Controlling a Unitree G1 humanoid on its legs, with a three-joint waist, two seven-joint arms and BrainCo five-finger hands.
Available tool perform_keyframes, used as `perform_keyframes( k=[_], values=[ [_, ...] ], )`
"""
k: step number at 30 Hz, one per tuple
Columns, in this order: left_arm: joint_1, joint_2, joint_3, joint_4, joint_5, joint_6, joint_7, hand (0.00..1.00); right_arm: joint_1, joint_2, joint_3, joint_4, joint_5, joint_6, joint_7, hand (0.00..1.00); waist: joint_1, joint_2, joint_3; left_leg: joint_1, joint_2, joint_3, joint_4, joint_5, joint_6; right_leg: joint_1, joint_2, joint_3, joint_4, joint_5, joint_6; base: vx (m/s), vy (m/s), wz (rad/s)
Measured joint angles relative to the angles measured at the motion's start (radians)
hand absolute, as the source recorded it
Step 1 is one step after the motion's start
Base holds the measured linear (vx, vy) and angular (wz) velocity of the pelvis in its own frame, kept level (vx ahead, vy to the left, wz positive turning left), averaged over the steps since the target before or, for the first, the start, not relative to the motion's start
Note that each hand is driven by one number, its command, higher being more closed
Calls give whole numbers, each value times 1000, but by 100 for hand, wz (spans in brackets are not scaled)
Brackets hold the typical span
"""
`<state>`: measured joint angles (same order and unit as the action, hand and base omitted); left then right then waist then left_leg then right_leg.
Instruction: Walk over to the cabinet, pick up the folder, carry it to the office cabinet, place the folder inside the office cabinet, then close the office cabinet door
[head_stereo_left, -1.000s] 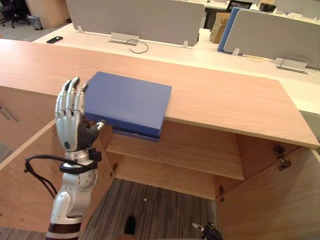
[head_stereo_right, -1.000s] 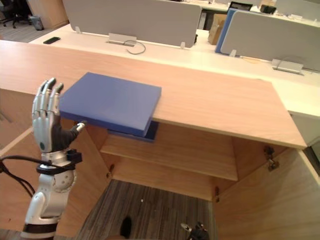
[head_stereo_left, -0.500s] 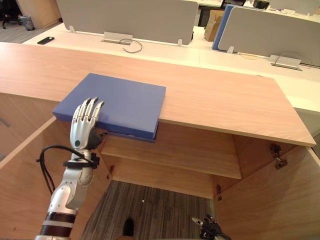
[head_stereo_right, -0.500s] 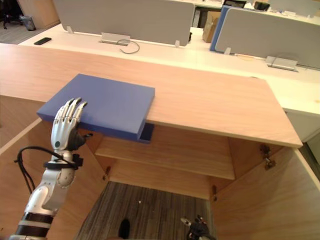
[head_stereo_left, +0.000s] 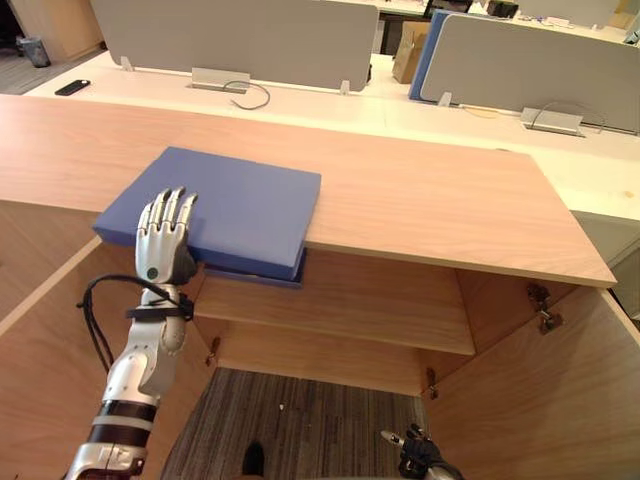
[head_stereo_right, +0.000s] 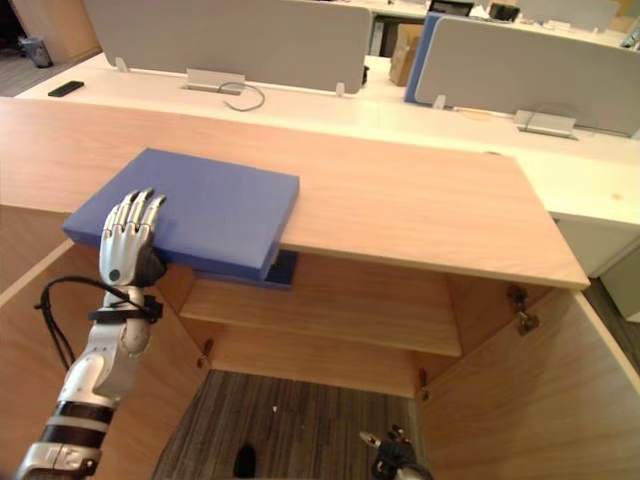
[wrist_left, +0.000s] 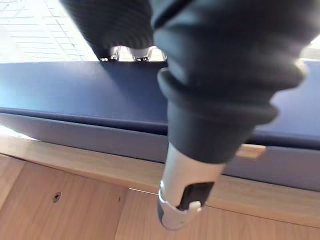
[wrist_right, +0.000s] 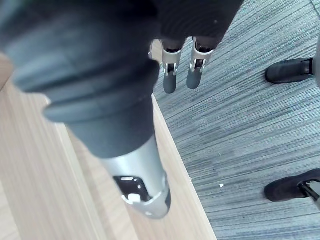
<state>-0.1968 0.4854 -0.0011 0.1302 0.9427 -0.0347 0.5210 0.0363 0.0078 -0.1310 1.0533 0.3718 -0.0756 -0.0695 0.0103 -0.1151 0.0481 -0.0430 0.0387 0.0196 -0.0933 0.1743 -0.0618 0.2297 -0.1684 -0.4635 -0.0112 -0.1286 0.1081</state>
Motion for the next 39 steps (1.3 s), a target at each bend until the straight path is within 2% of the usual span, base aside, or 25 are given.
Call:
perform_keyframes(
  k=[1,6,11,22,25,26,27,28,29,31,33,34,36,39],
  values=[
    [-2,0,0,8,0,3,1,100,-1,0,0,0,0,0,0,0,-1,0,0,2,0,2,0,-1,0,1,-1,2,0,0,0,55,24,-11],
    [-34,0,1,40,20,28,37,100,-5,0,0,0,0,0,-1,0,-13,-1,0,12,-1,17,0,-9,-2,3,-5,12,-1,0,-1,29,25,-8],
    [-70,-1,0,79,43,28,69,100,-4,0,1,1,0,3,-1,0,-19,-2,0,20,-1,20,0,-11,0,10,-5,14,0,-2,-4,0,6,0],
    [-114,-6,0,100,38,24,74,100,-4,0,0,2,0,5,-2,0,-25,-12,-8,28,-6,20,0,-23,1,18,-10,13,0,-12,-21,12,12,0],
    [-79,-44,-17,0,13,29,64,100,2,2,7,-51,23,7,-13,0,-23,-12,-9,26,-11,19,3,-22,1,16,-15,17,6,-11,-21,61,32,3],
    [-19,-77,-18,-113,-9,28,53,100,26,9,9,-159,49,7,-15,0,-26,-12,-9,24,-10,23,5,-21,1,5,-19,34,16,-11,-21,61,50,-8],
    [47,-129,-27,-233,-39,13,48,100,62,11,30,-303,72,1,-21,0,-32,-12,-9,22,-6,23,6,-20,3,-3,-17,33,28,-7,-26,45,39,-7],
    [78,-156,-39,-285,-53,2,46,100,80,11,38,-376,84,-5,-22,0,-37,-11,-9,22,-1,23,6,-19,5,-6,-13,34,33,-4,-32,42,34,0],
    [139,-205,-70,-374,-83,-27,39,100,106,16,39,-508,90,-15,-22,0,-46,-12,-10,23,10,24,6,-17,7,-9,-2,35,39,8,-48,12,17,-5],
    [210,-247,-108,-473,-180,-96,23,100,137,22,36,-686,96,-55,-33,0,-52,-11,-10,24,24,31,6,-17,7,-23,4,45,55,15,-49,-10,20,-20],
    [276,-296,-129,-589,-330,-166,-9,100,173,47,21,-893,101,-104,-49,0,-54,-9,-9,26,33,53,6,-17,6,-38,3,68,60,15,-48,-47,24,-32],
    [287,-309,-130,-611,-378,-185,-21,100,184,52,21,-935,92,-114,-57,0,-55,-8,-8,27,34,55,6,-18,6,-39,3,73,60,15,-48,-64,17,-21],
    [319,-350,-134,-679,-541,-234,-49,100,235,55,12,-1088,37,-132,-88,0,-61,0,-4,31,35,71,6,-19,6,-44,1,87,59,15,-48,-85,26,-20],
    [359,-371,-125,-722,-705,-269,-70,100,293,61,16,-1217,-48,-140,-121,0,-62,19,7,39,34,97,5,-26,-1,-51,-1,108,58,12,-43,-92,28,-35]
  ],
)
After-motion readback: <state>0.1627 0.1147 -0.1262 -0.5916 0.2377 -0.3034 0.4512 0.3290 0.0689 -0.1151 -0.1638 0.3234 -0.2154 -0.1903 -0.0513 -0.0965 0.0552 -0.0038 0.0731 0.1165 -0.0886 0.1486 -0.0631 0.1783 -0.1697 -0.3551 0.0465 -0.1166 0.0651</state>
